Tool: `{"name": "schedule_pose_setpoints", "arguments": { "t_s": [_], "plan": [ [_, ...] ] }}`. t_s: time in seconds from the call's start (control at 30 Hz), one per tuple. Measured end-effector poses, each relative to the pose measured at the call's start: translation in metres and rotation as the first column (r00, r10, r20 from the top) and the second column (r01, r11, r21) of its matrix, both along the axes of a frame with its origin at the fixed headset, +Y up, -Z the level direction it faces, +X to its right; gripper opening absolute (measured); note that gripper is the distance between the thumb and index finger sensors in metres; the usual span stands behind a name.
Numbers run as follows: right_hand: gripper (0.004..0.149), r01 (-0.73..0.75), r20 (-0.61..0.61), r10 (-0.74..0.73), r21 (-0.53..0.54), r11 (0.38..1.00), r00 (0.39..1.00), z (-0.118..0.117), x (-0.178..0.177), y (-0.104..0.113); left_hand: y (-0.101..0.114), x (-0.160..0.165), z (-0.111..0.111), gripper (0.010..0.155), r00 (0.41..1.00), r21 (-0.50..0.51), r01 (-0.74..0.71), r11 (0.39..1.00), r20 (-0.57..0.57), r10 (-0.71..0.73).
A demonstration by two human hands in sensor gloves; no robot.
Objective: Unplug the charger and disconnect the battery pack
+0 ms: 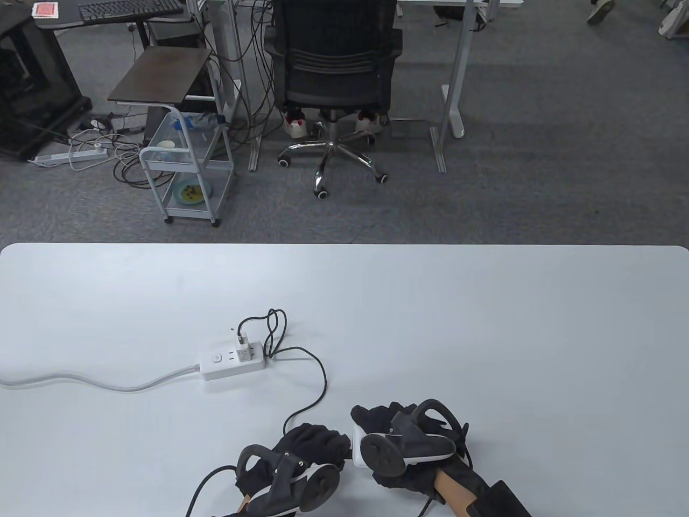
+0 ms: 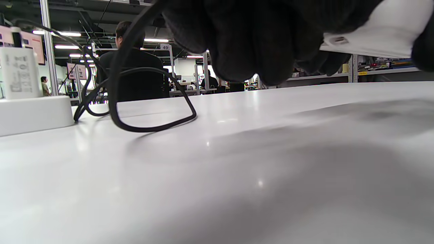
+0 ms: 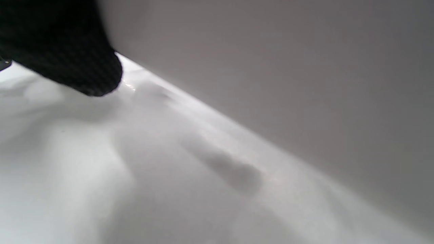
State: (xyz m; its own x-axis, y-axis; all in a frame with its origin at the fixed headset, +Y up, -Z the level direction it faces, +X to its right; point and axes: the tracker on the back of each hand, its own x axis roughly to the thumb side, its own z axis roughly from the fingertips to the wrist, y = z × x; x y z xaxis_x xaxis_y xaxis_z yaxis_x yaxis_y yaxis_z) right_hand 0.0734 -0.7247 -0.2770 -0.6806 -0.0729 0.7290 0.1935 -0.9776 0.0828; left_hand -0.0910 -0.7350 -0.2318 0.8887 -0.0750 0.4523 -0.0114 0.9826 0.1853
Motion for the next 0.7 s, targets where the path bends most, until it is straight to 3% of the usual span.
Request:
{"name": "schedule_pose_setpoints", "arguments": {
  "t_s": [0.1,0.5,0.7],
  "plan": [
    [0.11,-0.009,-0.001,0.009,0.01,1.0,1.0,0.0007,-0.0014,-0.0007,0.0012,0.0017,0.0015,0.047,1.0,0.046,0.025,0.999,-0.02,-0.024],
    [0.11,-0.01,0.008,0.01,-0.011,1.0,1.0,-0.0005,-0.0014,-0.0071,0.0022,0.0042,0.0023,0.045,0.998,0.054,0.042,0.998,-0.043,-0.04],
    [0.11,-0.065,-0.001,0.065,0.03,0.997,0.998,0.0023,-0.0058,-0.0087,-0.0008,0.0049,0.0003,0.045,0.996,0.043,0.073,0.996,-0.048,-0.071]
  ]
}}
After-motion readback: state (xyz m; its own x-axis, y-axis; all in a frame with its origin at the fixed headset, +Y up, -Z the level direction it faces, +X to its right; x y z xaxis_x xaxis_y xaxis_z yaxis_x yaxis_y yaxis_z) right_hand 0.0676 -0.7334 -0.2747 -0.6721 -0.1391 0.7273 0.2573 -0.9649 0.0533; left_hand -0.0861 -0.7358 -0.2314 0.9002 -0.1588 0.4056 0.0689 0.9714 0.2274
